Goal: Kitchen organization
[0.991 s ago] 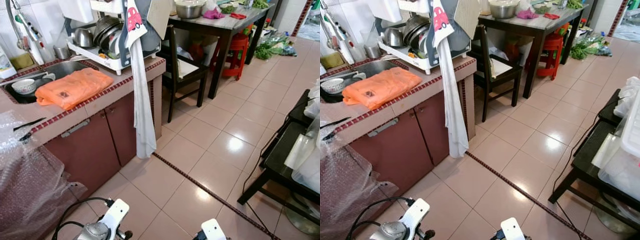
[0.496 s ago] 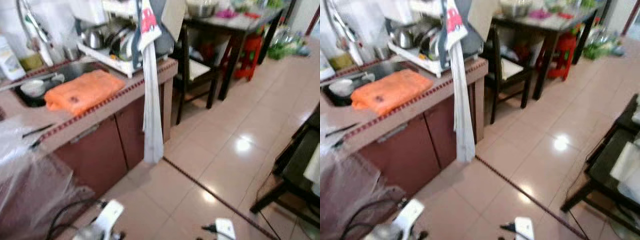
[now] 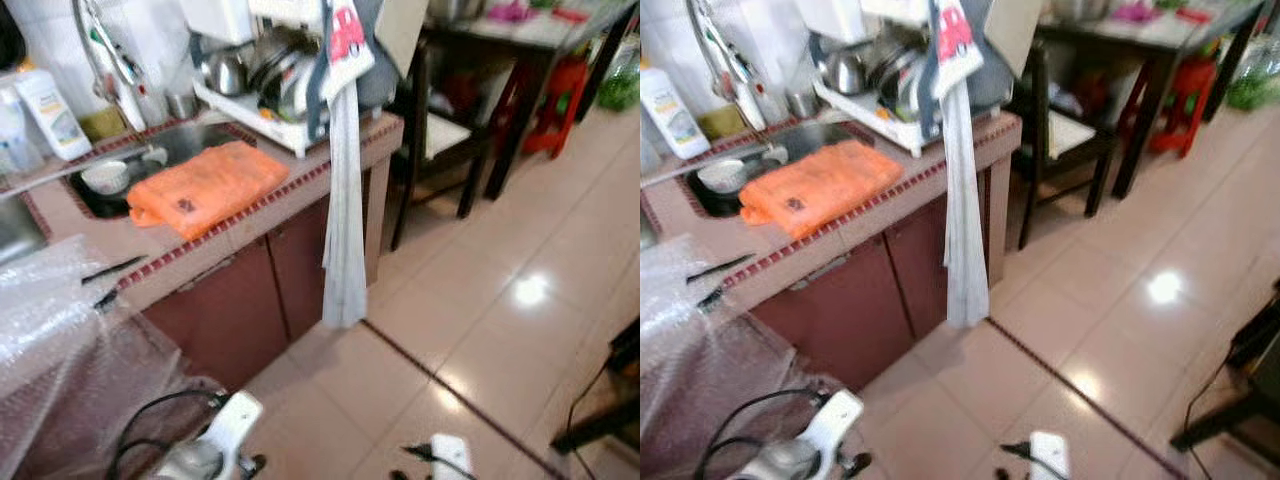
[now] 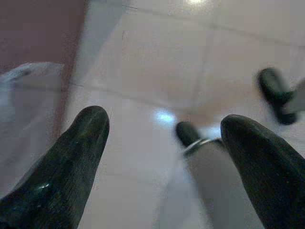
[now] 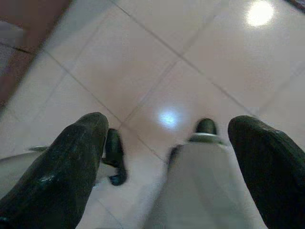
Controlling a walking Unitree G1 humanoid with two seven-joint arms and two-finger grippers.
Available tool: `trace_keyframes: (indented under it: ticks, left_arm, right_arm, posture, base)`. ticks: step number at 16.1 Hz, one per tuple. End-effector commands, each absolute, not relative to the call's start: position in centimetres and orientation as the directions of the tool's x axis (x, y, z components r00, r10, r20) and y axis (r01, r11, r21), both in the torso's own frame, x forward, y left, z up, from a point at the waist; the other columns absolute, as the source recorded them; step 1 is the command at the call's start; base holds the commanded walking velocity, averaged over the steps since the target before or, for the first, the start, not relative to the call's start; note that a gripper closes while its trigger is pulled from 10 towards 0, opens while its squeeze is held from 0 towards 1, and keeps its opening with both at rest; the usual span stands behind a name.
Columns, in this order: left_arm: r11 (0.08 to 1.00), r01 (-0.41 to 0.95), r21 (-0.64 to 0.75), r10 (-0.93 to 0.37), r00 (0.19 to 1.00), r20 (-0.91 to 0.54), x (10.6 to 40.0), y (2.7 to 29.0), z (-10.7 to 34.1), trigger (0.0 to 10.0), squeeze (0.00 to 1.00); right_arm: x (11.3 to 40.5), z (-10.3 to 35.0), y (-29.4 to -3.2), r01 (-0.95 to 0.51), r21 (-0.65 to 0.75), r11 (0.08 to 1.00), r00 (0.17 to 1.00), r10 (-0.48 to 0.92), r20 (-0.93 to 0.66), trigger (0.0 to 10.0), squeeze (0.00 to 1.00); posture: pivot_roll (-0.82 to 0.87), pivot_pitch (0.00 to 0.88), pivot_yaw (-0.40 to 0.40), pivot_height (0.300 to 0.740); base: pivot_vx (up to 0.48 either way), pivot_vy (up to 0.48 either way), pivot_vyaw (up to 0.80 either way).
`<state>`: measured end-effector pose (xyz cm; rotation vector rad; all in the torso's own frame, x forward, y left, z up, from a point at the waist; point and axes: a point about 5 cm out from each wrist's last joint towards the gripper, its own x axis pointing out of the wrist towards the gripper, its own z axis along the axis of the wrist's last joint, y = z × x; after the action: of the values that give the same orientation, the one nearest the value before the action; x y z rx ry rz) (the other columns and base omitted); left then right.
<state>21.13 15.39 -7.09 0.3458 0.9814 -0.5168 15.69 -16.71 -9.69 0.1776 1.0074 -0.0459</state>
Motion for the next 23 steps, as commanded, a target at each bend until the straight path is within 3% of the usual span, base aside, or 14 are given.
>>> trace_keyframes:
  ticks: [1,12,23]
  left_arm:
    - [0.825,0.562,0.053,-0.246,0.442,-0.863,20.8,15.9,-7.2,10.0,0.00]
    - [0.822,0.567,0.056,-0.241,0.434,-0.868,20.6,16.2,-7.4,10.0,0.00]
    - [0.888,0.453,0.078,-0.175,0.491,-0.853,21.5,17.1,-6.9,10.0,0.00]
  right_arm:
    - [15.3,-9.9,-16.6,0.111,0.123,0.986,0.520,0.048,-0.853,10.0,0.00]
    - [15.3,-9.9,-16.6,0.087,0.110,0.990,0.519,0.049,-0.853,10.0,0.00]
    - [15.7,-9.7,-17.3,0.076,0.084,0.994,0.531,0.031,-0.847,10.0,0.00]
  posture:
    - [-0.06,0.000,0.074,0.740]
    - [-0.06,0.000,0.075,0.740]
    - [-0.07,0.000,0.057,0.740]
  base:
    - [0.000,-0.356,0.00]
    - [0.000,-0.457,0.00]
    - [0.000,0.000,0.00]
